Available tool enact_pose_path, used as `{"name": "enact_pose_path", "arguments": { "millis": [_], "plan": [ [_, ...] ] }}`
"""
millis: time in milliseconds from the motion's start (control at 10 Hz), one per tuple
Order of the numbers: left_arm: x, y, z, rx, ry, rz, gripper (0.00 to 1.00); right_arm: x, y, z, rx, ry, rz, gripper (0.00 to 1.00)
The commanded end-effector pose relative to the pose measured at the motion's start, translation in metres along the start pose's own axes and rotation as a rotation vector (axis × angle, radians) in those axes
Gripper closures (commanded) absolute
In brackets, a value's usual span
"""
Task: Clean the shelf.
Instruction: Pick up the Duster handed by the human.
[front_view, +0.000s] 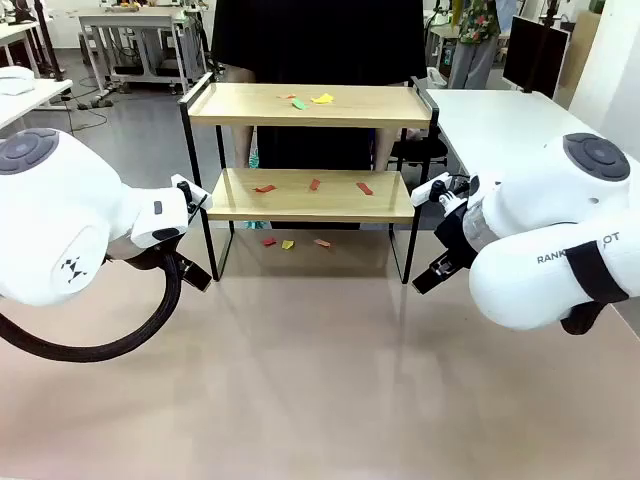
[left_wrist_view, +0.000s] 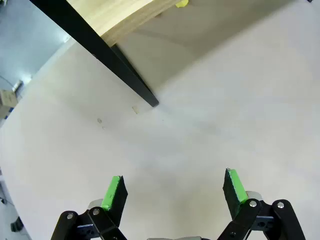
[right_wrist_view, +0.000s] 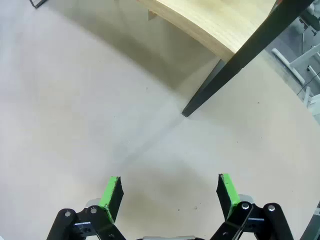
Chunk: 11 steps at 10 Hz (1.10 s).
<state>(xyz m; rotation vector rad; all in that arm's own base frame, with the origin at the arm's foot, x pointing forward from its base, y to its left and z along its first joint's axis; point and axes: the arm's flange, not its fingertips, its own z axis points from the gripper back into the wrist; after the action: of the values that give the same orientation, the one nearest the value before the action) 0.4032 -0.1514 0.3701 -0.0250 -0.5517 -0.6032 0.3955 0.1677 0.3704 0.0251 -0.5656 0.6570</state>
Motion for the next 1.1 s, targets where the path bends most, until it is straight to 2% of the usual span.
{"name": "enact_pose_path", "arguments": {
  "millis": [0, 900, 1000],
  "plan": [
    [0.000, 0.000, 0.000, 0.000, 0.000, 0.000, 0.00, 0.000, 0.000, 0.000, 0.000, 0.000, 0.000, 0.00],
    [0.000, 0.000, 0.000, 0.000, 0.000, 0.000, 0.00, 0.000, 0.000, 0.000, 0.000, 0.000, 0.001, 0.00],
    [0.009, 0.011, 0.019, -0.086, -0.017, 0.002, 0.00, 0.017, -0.016, 0.024, -0.006, -0.036, -0.018, 0.00]
  ]
}}
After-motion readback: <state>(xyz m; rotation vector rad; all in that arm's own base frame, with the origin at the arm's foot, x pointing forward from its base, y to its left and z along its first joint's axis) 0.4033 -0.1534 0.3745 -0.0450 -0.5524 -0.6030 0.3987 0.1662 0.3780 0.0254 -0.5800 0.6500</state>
